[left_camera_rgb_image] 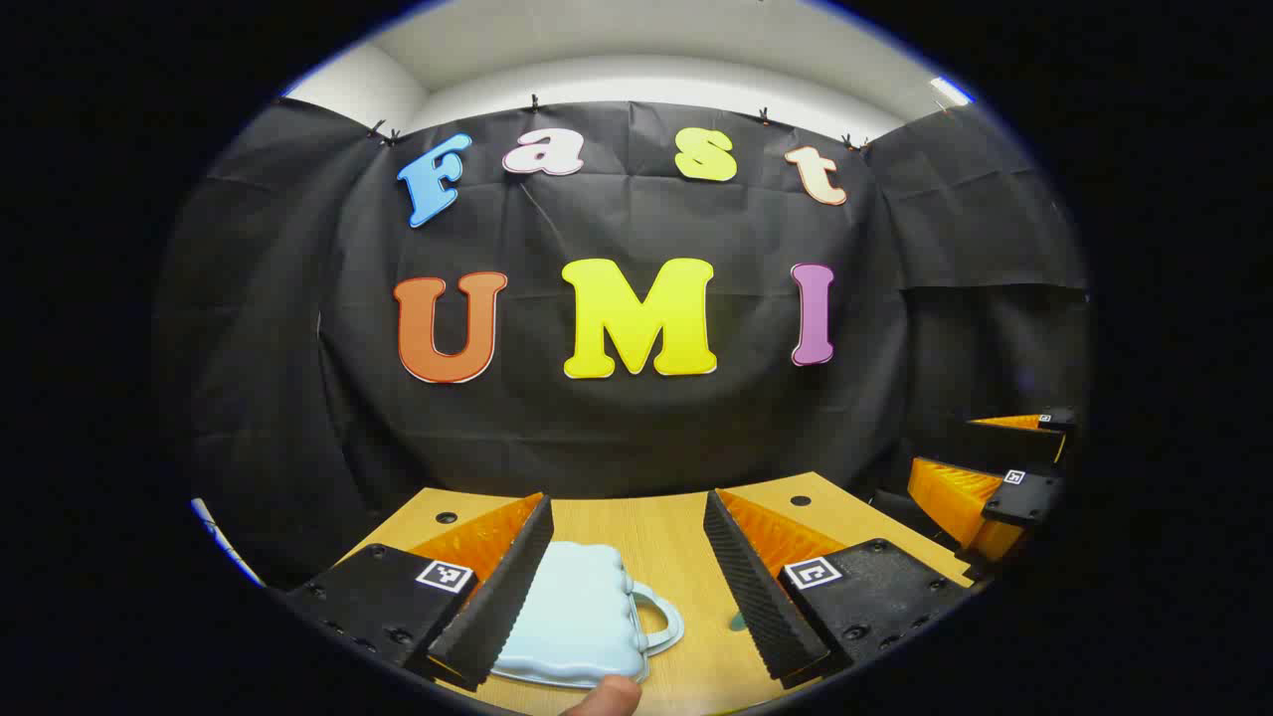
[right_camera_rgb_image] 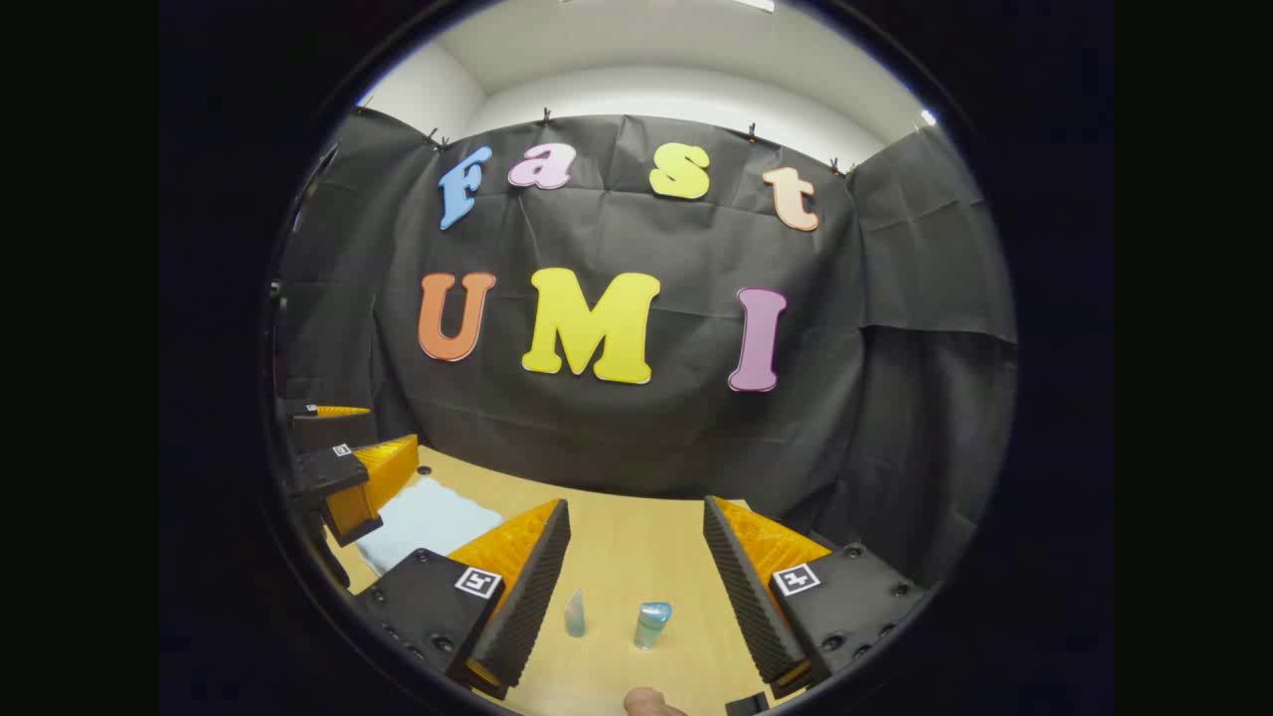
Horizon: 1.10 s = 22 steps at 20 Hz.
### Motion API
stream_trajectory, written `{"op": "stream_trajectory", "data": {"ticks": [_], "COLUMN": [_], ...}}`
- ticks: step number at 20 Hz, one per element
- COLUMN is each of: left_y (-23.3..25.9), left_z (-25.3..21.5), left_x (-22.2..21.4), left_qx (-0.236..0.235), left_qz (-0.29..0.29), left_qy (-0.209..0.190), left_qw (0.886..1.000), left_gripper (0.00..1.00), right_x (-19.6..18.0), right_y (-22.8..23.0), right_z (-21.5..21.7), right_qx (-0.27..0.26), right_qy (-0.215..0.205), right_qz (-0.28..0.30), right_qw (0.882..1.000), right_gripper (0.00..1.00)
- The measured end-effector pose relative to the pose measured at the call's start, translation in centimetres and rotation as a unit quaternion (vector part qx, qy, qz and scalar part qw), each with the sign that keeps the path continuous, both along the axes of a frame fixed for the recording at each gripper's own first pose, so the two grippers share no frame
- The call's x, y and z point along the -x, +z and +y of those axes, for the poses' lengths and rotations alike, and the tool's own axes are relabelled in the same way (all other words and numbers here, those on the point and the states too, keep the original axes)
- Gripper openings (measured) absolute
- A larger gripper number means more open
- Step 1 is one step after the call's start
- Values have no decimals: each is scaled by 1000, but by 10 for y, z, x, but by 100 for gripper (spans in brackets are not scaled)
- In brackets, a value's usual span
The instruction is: First open the suitcase, pack the skin care products into it, and then close the suitcase.
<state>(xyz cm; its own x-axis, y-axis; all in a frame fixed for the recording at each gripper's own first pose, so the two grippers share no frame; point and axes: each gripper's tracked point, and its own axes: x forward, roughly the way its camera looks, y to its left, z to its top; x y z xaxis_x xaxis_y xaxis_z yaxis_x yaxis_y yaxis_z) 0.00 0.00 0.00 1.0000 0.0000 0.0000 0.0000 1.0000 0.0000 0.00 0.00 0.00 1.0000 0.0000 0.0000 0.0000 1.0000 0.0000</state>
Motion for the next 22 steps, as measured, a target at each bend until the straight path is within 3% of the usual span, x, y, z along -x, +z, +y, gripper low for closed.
{"op": "stream_trajectory", "data": {"ticks": [8, 16, 19, 22], "left_y": [-17, -16, -29, -54], "left_z": [-1, -10, -9, 1], "left_x": [-17, -19, -21, -23], "left_qx": [30, 13, -11, -76], "left_qz": [21, 16, 25, 32], "left_qy": [16, 16, 19, 30], "left_qw": [999, 1000, 999, 996], "left_gripper": [98, 98, 98, 98], "right_x": [-10, -21, -23, -23], "right_y": [3, -5, -6, -8], "right_z": [-15, -32, -39, -64], "right_qx": [-5, -9, 1, 32], "right_qy": [5, -6, -12, -37], "right_qz": [-4, 5, 2, -8], "right_qw": [1000, 1000, 1000, 999], "right_gripper": [80, 80, 80, 80]}}
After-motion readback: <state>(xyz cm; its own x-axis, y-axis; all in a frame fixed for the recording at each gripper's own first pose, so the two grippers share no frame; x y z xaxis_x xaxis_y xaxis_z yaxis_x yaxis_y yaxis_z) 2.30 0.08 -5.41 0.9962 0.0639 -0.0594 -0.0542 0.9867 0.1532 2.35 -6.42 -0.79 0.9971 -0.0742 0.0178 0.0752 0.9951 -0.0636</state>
